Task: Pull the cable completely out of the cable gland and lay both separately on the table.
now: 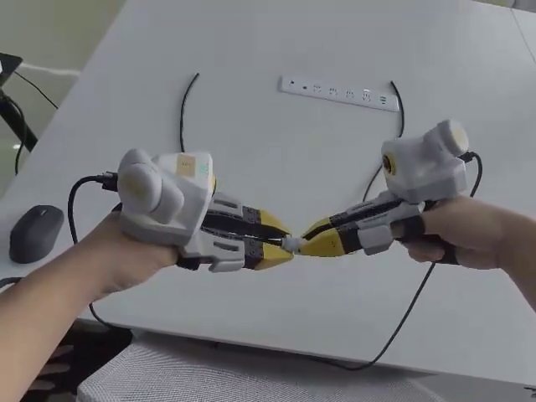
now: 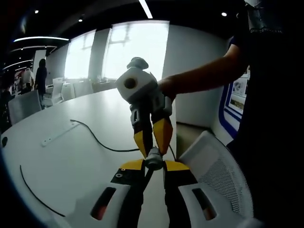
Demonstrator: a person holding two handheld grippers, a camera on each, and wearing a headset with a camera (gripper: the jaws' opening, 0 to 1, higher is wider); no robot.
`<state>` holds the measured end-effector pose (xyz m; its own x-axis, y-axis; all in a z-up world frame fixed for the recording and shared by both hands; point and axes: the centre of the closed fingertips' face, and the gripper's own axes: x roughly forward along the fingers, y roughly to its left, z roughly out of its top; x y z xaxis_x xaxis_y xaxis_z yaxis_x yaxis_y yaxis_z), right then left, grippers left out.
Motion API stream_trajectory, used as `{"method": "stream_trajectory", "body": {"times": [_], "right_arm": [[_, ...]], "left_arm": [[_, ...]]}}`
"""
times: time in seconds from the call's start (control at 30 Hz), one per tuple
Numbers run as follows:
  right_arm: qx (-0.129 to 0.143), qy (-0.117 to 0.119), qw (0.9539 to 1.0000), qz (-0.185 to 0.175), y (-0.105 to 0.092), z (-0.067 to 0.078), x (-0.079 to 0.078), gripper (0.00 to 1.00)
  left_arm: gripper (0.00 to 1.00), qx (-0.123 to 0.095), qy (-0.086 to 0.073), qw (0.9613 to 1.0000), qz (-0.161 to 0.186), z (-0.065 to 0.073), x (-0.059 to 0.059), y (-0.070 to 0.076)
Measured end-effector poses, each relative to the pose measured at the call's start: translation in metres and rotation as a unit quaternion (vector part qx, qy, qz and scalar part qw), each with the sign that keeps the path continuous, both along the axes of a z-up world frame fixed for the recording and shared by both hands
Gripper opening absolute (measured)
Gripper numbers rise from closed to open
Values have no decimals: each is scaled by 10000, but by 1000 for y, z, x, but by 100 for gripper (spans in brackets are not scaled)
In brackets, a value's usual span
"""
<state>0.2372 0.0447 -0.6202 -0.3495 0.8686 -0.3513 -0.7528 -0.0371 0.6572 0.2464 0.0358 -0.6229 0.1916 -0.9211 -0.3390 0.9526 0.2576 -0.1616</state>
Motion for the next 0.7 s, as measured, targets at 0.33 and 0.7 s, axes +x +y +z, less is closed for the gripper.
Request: {"method": "stream_trajectory", "body": {"times": [0.33,0.7], "right_arm": [[-244,-1615,9862,256,2,-1,-4,7],[-453,-3352,9406,295,2,-1,-1,7]], "left_arm": [[15,-94,260,9996,5,2,-6,2],[15,-283,654,9974,108,4,-4,3]]}}
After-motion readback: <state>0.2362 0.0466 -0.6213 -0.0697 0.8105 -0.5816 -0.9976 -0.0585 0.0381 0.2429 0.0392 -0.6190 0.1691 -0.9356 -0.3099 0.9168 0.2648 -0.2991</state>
